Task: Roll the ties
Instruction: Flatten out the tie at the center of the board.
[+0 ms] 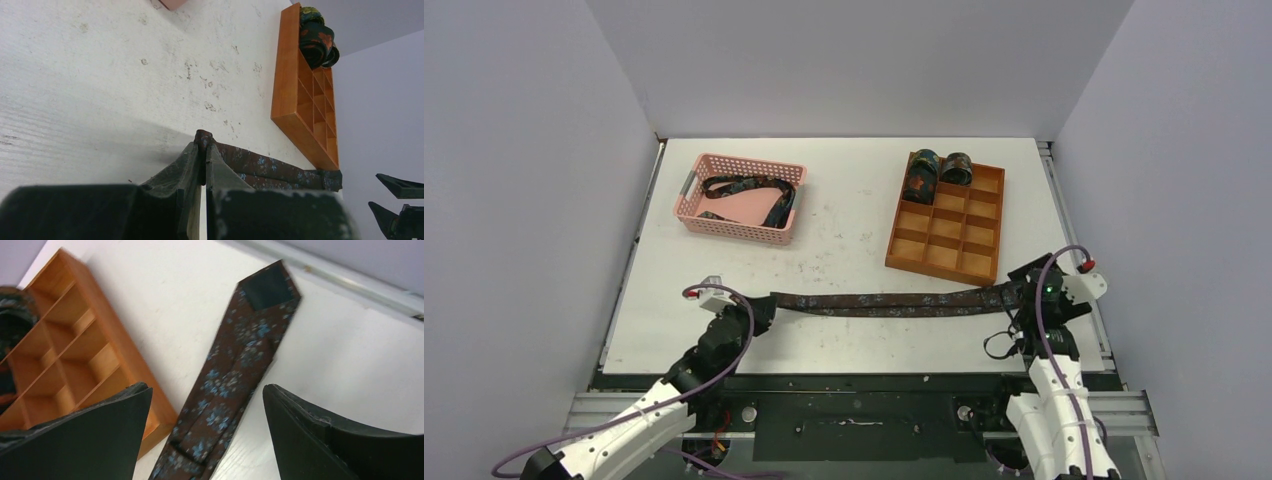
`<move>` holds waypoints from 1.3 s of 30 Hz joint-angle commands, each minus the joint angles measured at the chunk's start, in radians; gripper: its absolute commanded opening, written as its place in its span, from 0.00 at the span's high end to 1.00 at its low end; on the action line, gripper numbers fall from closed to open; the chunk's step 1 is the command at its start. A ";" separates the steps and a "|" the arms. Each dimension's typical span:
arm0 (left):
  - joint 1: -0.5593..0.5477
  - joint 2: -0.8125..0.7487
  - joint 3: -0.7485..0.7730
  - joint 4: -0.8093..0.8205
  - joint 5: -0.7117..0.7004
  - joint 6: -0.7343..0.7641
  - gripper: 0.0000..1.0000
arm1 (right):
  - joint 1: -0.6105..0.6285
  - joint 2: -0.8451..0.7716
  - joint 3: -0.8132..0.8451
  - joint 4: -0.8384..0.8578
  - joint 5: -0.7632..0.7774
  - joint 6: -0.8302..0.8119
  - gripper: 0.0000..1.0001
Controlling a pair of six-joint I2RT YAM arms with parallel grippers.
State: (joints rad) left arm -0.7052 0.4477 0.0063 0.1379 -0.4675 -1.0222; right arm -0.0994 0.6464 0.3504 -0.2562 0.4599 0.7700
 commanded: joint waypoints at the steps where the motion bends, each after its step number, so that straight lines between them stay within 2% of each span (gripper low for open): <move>1: -0.002 -0.065 -0.101 -0.029 -0.017 -0.030 0.98 | 0.086 -0.073 -0.034 0.041 -0.104 0.029 0.16; 3: -0.002 -0.098 -0.096 -0.062 -0.017 -0.035 0.88 | 0.206 -0.096 -0.049 0.072 -0.107 0.042 0.15; 7: -0.003 -0.169 -0.072 -0.168 -0.023 -0.035 0.61 | 0.461 -0.063 -0.028 0.118 -0.070 0.007 0.14; 11: -0.003 -0.226 -0.021 -0.296 -0.027 -0.022 0.34 | 0.745 0.018 0.047 0.089 0.079 -0.036 0.13; 12: -0.004 -0.237 -0.013 -0.335 -0.033 -0.023 0.22 | 0.810 0.048 0.064 0.084 0.106 -0.038 0.13; 13: -0.004 -0.246 0.023 -0.386 -0.043 -0.034 0.03 | 0.862 0.078 0.079 0.084 0.121 -0.037 0.13; 16: -0.005 -0.267 0.076 -0.509 -0.066 -0.069 0.04 | 1.006 0.192 0.114 0.118 0.134 -0.044 0.13; 19: -0.005 -0.291 0.119 -0.588 -0.070 -0.088 0.04 | 1.093 0.297 0.124 0.178 0.154 -0.052 0.14; 26: -0.004 -0.290 0.283 -0.728 -0.094 -0.046 0.04 | 1.111 0.478 0.120 0.358 0.078 -0.044 0.16; 29: -0.005 -0.273 0.350 -0.787 -0.125 -0.029 0.04 | 1.110 0.530 0.134 0.388 0.098 -0.034 0.16; 33: -0.002 -0.199 0.354 -0.668 -0.008 0.016 0.04 | 1.061 0.618 0.143 0.470 0.002 -0.072 0.19; 36: 0.006 -0.073 0.362 -0.524 0.115 0.050 0.04 | 0.944 0.694 0.166 0.464 -0.155 -0.031 0.25; 39: 0.047 0.042 0.388 -0.420 0.230 0.116 0.03 | 0.926 0.716 0.155 0.526 -0.214 -0.065 0.31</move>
State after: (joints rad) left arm -0.6994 0.3809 0.3416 -0.4709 -0.4160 -1.0050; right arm 0.8650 1.3415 0.4828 0.1558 0.3721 0.7200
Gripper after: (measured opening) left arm 0.963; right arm 0.724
